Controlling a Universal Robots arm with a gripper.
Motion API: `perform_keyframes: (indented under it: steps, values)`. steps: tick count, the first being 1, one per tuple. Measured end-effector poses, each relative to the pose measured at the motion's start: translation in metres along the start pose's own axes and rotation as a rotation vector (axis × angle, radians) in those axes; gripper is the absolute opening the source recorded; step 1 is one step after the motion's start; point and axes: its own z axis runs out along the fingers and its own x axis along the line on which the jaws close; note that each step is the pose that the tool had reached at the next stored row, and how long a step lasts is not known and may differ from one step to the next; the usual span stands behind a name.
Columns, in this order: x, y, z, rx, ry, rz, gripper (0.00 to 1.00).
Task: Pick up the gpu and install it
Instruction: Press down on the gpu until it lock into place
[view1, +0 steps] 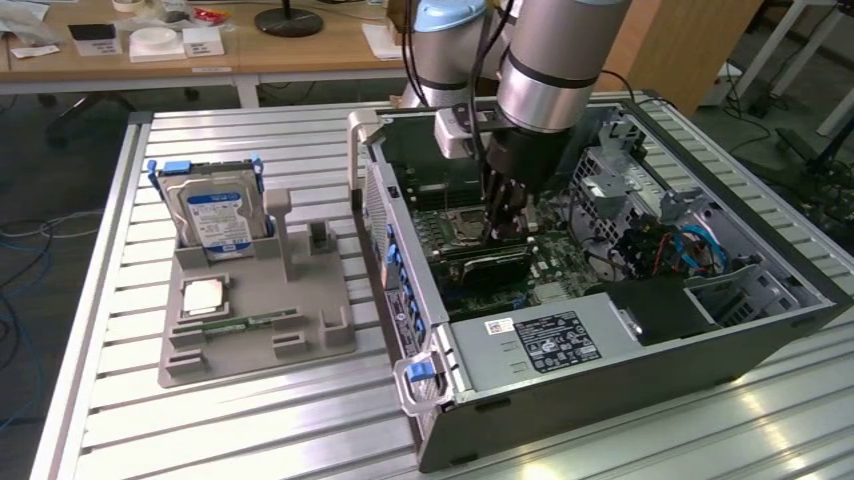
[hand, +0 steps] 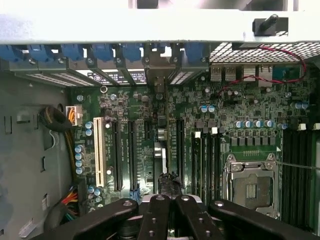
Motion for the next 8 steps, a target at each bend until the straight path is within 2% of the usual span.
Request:
perform_keyframes:
  steps: [8]
  values:
    - [0.0,0.0002,0.0042,0.0,-0.0004,0.0,0.11]
